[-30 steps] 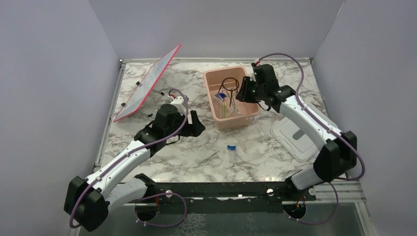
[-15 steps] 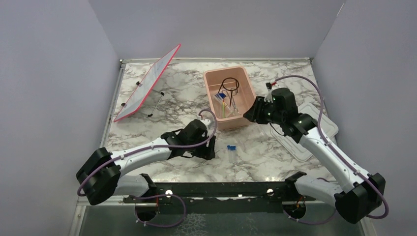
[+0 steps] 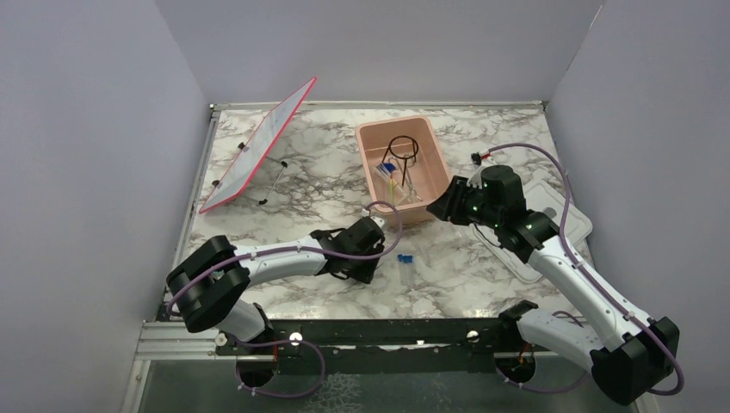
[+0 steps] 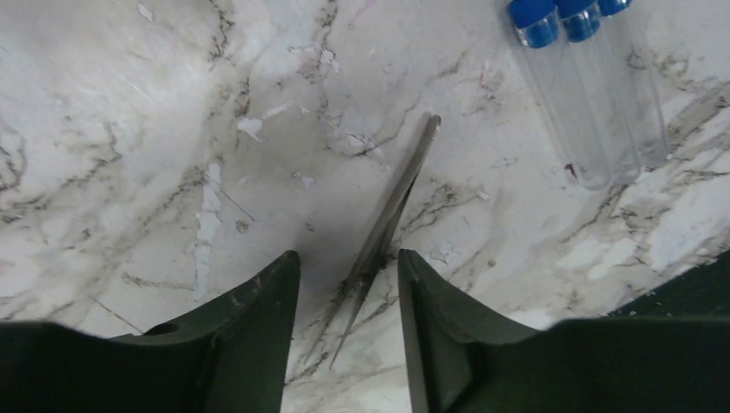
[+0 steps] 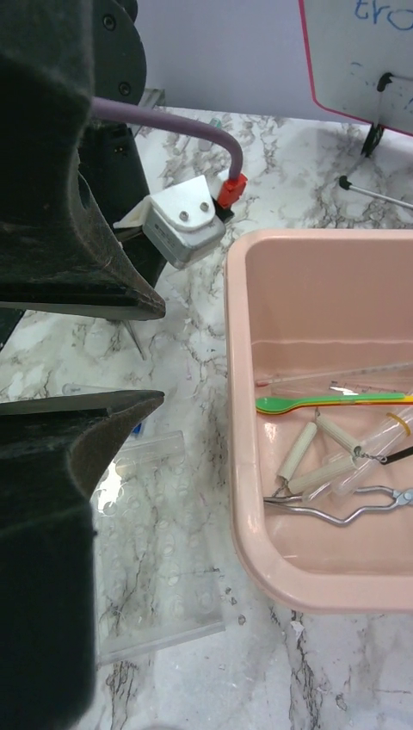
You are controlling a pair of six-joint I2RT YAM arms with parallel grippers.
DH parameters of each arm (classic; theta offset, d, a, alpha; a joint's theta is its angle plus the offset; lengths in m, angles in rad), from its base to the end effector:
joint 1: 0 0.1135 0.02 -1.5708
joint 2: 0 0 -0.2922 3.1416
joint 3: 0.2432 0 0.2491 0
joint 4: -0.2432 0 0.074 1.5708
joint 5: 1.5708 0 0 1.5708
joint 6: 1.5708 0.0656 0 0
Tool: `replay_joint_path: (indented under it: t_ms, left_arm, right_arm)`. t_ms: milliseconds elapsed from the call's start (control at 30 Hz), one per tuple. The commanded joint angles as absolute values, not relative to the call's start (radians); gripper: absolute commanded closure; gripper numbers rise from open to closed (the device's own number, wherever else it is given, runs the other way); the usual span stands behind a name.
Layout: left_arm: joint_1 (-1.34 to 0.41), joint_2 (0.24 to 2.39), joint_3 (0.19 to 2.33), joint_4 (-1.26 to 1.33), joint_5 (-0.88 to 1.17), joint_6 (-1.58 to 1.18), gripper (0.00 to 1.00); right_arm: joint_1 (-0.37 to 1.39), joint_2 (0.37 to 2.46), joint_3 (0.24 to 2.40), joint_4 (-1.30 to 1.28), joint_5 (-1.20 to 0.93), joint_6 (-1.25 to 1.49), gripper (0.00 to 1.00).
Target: Organize the chemistry lab equipment
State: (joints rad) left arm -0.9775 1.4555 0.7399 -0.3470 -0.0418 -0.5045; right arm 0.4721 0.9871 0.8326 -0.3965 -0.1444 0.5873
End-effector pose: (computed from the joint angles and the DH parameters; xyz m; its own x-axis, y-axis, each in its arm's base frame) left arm 0.1566 -0.2274 0.1685 -0.8225 0.3559 -0.4436 0.4791 0.8539 -0.2033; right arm 0.1965 0.1109 0.3067 -0.6980 0.2593 -0.6675 -0.2071 0.8192 0.5348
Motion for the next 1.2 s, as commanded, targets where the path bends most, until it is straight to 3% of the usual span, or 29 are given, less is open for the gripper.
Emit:
replay_joint_path:
  t_ms: [0, 167, 300, 800, 1000, 1167]
  left_arm:
    - [-0.983, 1.518, 0.768, -0.4, -0.09, -0.463, 0.58]
    - [-1.014, 1.503, 0.762, -0.427, -0.084, -0.467, 0.78]
    - [-1.022, 1.485, 0.809, -0.471, -0.042, -0.447, 1.0]
    - [-1.022, 1.182, 0.951, -0.485, 0.04, -0.326, 1.0]
    - [-1.01, 1.172, 1.148, -0.475, -0.291, -0.397, 1.0]
    - [-0.969, 1.28, 1.323, -0.412, -0.405, -0.407, 1.0]
  right_arm:
    - [0.476, 0.974, 0.822, -0.368, -0.152, 0.584, 0.6]
    - [0.477, 0.961, 0.809, -0.365, -0.128, 0.581, 0.6]
    - [0.476, 0.957, 0.797, -0.352, -0.123, 0.587, 0.6]
    - [0.476, 0.917, 0.808, -0.352, -0.076, 0.613, 0.61]
    - [0.476, 0.895, 0.817, -0.363, -0.045, 0.617, 0.61]
    - [0.476, 0.859, 0.816, -0.379, -0.027, 0.63, 0.61]
